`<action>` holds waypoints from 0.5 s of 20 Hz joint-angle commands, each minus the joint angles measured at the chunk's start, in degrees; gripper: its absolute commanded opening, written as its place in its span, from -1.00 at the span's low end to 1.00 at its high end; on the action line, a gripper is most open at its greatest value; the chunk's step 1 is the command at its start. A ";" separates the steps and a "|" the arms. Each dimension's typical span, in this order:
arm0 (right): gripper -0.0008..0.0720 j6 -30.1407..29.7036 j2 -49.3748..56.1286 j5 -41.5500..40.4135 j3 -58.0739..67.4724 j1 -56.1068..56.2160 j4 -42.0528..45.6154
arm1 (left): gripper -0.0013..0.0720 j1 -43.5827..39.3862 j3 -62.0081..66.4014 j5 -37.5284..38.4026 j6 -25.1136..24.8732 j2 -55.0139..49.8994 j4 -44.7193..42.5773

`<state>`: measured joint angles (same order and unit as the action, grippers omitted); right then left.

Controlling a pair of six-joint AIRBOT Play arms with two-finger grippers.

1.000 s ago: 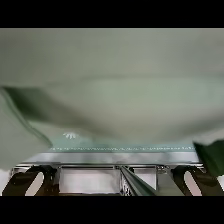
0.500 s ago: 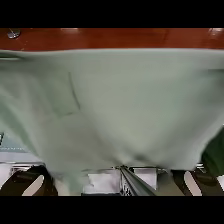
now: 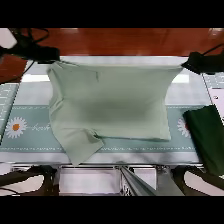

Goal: Fold the shirts.

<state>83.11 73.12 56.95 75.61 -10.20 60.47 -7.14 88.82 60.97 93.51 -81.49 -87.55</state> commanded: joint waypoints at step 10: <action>-0.93 -2.89 25.05 21.29 15.98 -1.73 -3.69 | -0.90 1.33 0.90 7.56 -4.39 -13.11 4.44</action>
<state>82.28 96.88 65.56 90.70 -11.20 55.18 -6.26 89.60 60.53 96.92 -94.74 -84.29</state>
